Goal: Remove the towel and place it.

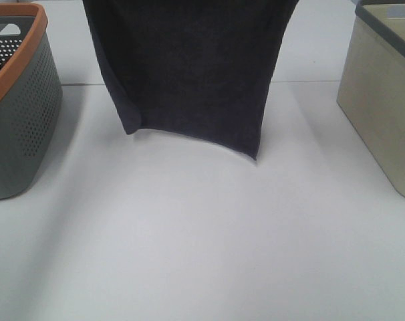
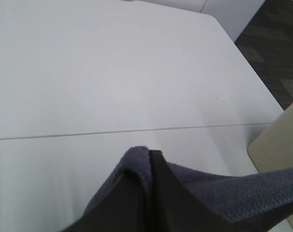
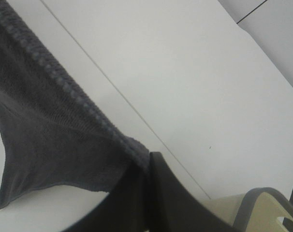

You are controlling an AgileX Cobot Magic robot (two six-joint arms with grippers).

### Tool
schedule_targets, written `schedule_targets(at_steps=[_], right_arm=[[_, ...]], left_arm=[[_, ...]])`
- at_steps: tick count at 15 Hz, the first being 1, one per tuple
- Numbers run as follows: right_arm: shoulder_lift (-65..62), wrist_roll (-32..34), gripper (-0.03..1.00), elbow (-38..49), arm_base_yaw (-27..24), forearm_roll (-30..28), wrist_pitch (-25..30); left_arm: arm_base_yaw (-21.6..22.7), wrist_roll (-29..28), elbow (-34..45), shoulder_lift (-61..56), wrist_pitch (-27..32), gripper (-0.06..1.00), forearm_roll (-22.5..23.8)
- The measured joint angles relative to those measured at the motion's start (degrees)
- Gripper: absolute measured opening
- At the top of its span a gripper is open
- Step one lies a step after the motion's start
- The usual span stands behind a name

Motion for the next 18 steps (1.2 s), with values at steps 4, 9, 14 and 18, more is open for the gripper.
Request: schedule_targets(at_steps=[4, 9, 14, 18], right_arm=[[8.2, 3.8, 0.02, -7.0, -1.4, -1.7, -5.0], [17.5, 7.0, 0.02, -19.3, -5.1, 1.2, -10.1], [15.1, 11.3, 0.02, -4.4, -5.3, -0.3, -13.6], [4.2, 11.9, 0.02, 22.7, -5.4, 0.5, -25.4]], left_arm=[[1.2, 0.2, -0.5, 4.2, -7.0, 0.0, 0.7], [1.8, 6.8, -16.8, 16.7, -8.4, 0.0, 0.7], [-0.1, 14.6, -10.7, 19.5, -13.8, 0.0, 2.3], [-3.8, 15.7, 4.9, 16.3, -14.6, 0.0, 2.8]])
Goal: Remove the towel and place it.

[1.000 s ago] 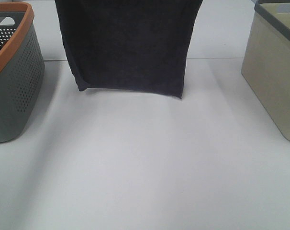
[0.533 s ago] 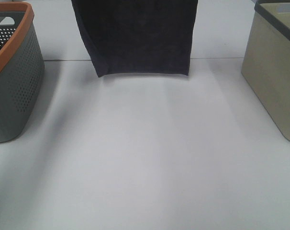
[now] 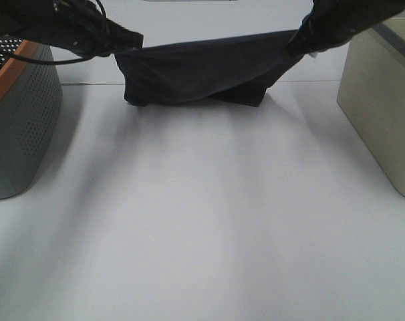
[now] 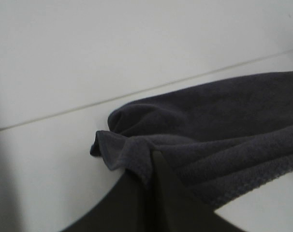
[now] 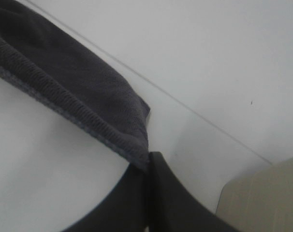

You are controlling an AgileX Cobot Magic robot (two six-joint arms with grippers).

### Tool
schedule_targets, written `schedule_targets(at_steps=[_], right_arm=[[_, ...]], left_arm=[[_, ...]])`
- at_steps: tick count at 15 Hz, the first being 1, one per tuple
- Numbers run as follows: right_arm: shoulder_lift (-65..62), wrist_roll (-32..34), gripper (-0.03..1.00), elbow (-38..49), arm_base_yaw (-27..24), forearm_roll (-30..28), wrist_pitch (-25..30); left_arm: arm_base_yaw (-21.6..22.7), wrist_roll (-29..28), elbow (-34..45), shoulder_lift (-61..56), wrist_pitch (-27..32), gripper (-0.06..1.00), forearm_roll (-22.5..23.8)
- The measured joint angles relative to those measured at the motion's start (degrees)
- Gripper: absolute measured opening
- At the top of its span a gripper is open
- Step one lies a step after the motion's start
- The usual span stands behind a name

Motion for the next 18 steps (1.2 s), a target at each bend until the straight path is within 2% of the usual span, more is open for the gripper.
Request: schedule_targets(at_steps=[4, 5, 7, 9, 12, 16, 18], right_arm=[[-6.4, 0.3, 0.02, 14.6, 0.2, 3.2, -3.4], [-8.1, 0.3, 0.02, 20.9, 2.5, 4.2, -5.1], [-8.1, 0.2, 0.02, 25.4, 6.0, 4.2, -6.5], [-8.1, 0.2, 0.02, 28.0, 6.8, 4.2, -7.1], [-8.1, 0.1, 0.02, 31.5, 7.3, 3.8, -7.3], [-8.1, -0.1, 0.02, 32.6, 7.3, 1.3, -4.0], [-8.1, -1.1, 0.02, 32.6, 7.3, -0.1, -4.0]], left_arm=[[-2.6, 0.7, 13.4, -6.2, -1.9, 0.0, 0.5], [-3.1, 0.7, 20.9, -8.1, -3.4, 0.0, 0.5], [-3.1, 0.7, 26.3, -8.9, -4.8, 0.0, 0.6], [-3.1, 0.7, 29.2, -8.9, -3.4, 0.0, 0.6], [-3.1, 0.7, 30.6, -9.0, 1.6, 0.0, 0.8], [-3.2, 0.9, 30.8, -9.1, 11.3, 0.0, 0.1], [-3.2, 0.9, 30.8, -9.2, 13.6, 0.0, -0.3]])
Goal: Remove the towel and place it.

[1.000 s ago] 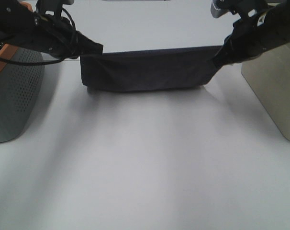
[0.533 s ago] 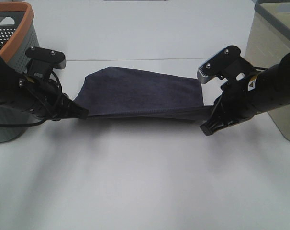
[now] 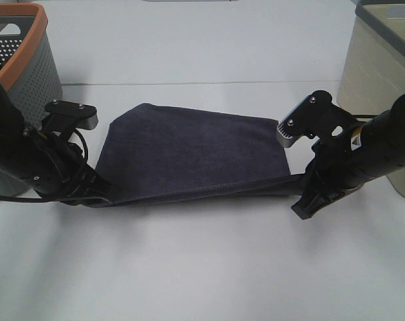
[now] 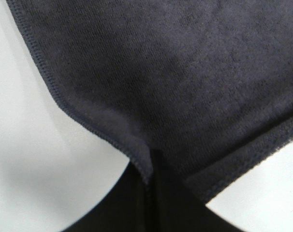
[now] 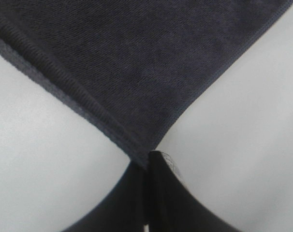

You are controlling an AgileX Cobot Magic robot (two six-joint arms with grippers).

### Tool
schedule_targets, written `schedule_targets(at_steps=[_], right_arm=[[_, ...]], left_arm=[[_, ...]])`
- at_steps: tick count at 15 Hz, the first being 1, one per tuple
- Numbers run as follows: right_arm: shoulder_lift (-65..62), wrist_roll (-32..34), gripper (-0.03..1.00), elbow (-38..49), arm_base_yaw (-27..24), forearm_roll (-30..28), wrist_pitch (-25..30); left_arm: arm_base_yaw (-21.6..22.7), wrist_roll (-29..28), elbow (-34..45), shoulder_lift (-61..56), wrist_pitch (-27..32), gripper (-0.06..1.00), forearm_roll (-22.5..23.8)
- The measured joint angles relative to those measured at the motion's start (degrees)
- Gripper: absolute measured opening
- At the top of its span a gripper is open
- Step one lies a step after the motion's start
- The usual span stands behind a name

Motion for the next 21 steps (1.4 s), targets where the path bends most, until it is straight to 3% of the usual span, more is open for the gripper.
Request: schedule_targets(at_steps=[5, 7, 9, 11, 13, 14, 19, 20, 21], right_arm=[[1.3, -10.1, 0.03, 0.0, 0.0, -0.4, 0.7], [1.3, -11.9, 0.15, 0.2, -0.5, -1.0, 3.8], [1.3, -13.3, 0.34, 0.2, -0.5, -1.1, 4.8], [1.3, -13.5, 0.52, 0.2, -0.5, -0.5, 4.6], [1.3, -13.5, 0.61, 0.2, -0.5, -0.1, 4.5], [1.1, -13.5, 0.62, 0.2, -0.5, -0.1, 4.5], [-7.6, -11.5, 0.63, 0.2, -0.5, 0.2, 3.5], [-9.8, -8.9, 0.63, 0.2, -0.5, 0.6, 1.7], [-13.3, -1.3, 0.63, -3.3, -0.5, 1.5, -0.5]], left_arm=[[0.0, 0.0, 0.0, 0.0, -3.7, 0.0, -0.2], [0.5, 0.3, 0.3, 0.0, -3.7, 0.05, 1.1], [0.5, 0.5, 0.3, 0.0, -2.5, 0.2, 1.6], [0.5, 0.5, 0.3, 0.0, -1.4, 0.5, 1.7], [0.6, 0.5, -1.7, 0.0, 3.4, 0.8, 0.9], [0.6, 0.5, -4.1, 0.0, 7.0, 0.85, 0.4], [0.6, -1.1, -19.5, 0.0, 19.0, 0.88, -0.2], [0.6, -1.4, -22.7, 0.1, 20.4, 0.88, -0.2], [0.6, -2.6, -30.8, 0.1, 23.4, 0.88, 0.9]])
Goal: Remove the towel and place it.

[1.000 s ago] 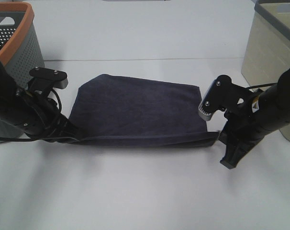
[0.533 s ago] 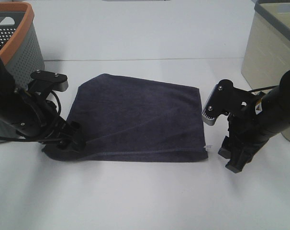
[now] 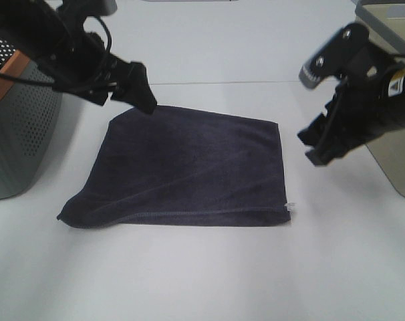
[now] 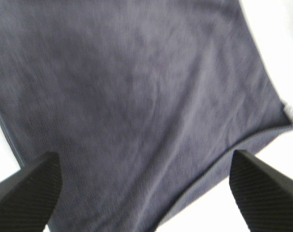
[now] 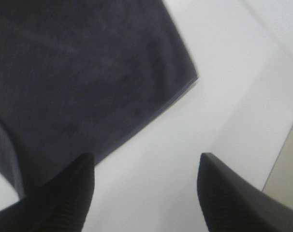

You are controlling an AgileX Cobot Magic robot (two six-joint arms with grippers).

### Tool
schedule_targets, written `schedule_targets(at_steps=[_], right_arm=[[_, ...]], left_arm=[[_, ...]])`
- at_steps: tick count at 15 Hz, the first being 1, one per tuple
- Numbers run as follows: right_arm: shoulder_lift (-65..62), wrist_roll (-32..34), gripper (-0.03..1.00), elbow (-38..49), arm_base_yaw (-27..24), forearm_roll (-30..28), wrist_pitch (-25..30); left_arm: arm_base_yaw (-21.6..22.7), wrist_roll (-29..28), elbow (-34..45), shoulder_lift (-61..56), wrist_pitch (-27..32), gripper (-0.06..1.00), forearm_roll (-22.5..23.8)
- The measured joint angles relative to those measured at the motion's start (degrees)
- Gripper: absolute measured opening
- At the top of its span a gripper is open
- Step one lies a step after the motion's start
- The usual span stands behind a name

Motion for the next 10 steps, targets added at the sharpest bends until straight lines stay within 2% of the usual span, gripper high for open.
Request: schedule_targets(at_steps=[2, 3, 4, 5, 7, 8, 10], right_arm=[[-0.7, 10.8, 0.63, -8.6, -0.1, 0.4, 1.2], [-0.6, 16.6, 0.63, -13.5, -0.1, 0.5, 3.9], [-0.5, 19.5, 0.63, -16.4, -0.1, 0.3, 5.8], [0.4, 24.2, 0.63, -22.0, -0.1, -0.4, 10.6], [3.6, 32.0, 0.63, -34.3, -0.1, -3.3, 21.3], [6.0, 34.3, 0.63, -40.7, -0.1, -5.3, 27.6], [10.3, 34.8, 0.63, -50.8, -0.2, -7.9, 37.6]], left_arm=[[0.0, -2.9, -8.5, 0.0, 3.6, 0.88, 4.7], [0.1, -5.2, -12.3, 0.0, 5.4, 0.88, 8.2], [0.1, -8.3, -16.2, 0.0, 6.8, 0.88, 13.2], [0.1, -10.0, -17.9, 0.0, 7.6, 0.87, 16.0], [0.3, -16.7, -23.4, 0.0, 11.0, 0.87, 25.1], [1.1, -18.8, -25.6, 0.0, 12.5, 0.87, 27.5], [4.7, -19.7, -29.9, 0.0, 16.3, 0.87, 28.4]])
